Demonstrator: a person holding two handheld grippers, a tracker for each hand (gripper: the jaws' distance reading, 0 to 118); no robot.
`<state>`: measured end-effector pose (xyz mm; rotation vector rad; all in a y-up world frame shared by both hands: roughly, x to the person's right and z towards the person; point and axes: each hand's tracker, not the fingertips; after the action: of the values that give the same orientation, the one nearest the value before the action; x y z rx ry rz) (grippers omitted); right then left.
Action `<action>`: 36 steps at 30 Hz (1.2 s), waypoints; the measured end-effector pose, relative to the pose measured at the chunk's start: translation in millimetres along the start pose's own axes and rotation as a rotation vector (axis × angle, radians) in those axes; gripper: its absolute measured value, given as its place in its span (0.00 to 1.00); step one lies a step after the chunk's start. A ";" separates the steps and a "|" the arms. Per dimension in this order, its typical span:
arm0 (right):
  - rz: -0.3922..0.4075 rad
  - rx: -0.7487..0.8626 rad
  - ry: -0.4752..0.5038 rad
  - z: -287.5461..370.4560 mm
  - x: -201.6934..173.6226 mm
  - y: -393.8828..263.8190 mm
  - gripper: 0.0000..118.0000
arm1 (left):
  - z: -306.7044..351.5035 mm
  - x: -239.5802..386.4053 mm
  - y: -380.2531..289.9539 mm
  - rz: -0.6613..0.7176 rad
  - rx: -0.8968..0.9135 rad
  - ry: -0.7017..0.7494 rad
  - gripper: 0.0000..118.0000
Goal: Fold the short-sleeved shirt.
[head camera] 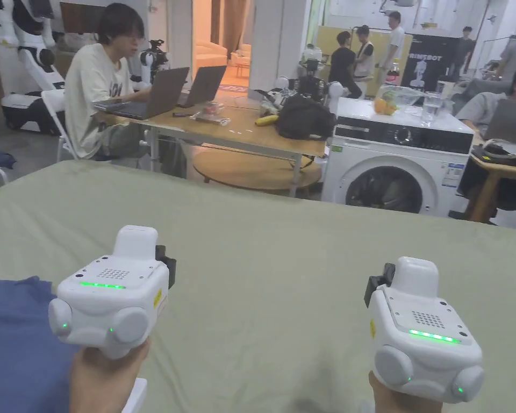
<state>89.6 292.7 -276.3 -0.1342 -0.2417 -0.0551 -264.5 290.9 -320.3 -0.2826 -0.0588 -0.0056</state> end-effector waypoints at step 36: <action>0.171 -0.149 0.305 -2.9 -142.0 -49.7 0.00 | -10.0 -208.2 -115.4 0.061 -0.711 0.130 0.22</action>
<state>-50.9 248.5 -307.2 -0.2916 0.0788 0.0761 -473.4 176.7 -310.0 -0.9934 0.0849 0.0165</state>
